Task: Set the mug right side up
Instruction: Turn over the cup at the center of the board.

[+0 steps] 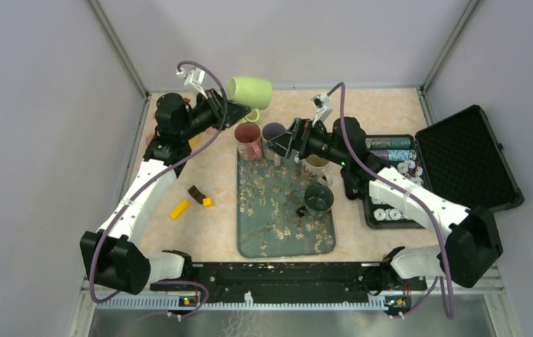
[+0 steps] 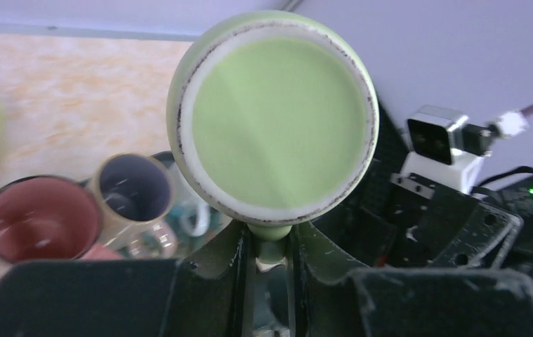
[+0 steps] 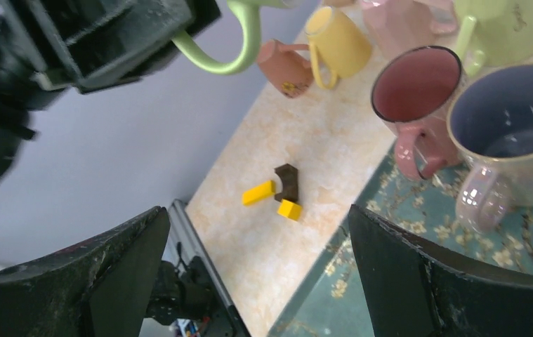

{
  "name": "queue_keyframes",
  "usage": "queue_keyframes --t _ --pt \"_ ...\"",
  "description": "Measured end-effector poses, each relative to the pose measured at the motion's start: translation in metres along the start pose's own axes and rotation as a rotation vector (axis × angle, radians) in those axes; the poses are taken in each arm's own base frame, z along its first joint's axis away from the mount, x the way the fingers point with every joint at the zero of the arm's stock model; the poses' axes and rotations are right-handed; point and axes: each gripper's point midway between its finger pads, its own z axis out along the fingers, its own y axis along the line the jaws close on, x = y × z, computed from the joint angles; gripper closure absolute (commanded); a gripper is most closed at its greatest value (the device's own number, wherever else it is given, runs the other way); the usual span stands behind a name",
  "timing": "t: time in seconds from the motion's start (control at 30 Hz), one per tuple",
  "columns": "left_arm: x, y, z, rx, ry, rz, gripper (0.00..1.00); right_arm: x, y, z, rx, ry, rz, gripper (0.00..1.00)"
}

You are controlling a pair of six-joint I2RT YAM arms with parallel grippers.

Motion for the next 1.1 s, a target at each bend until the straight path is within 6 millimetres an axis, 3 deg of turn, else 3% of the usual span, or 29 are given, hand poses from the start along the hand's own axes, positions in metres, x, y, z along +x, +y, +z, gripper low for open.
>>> queue_keyframes --t 0.4,0.77,1.1 --pt "0.016 -0.060 0.010 0.402 0.013 -0.195 1.00 -0.042 0.044 -0.021 -0.269 -0.137 0.100 0.08" --pt "0.032 -0.090 0.011 0.553 0.053 -0.221 1.00 -0.048 0.056 -0.023 -0.328 -0.150 0.123 0.31" --pt "0.044 -0.096 0.010 0.591 0.068 -0.238 1.00 -0.049 0.055 -0.021 -0.329 -0.150 0.146 0.58"
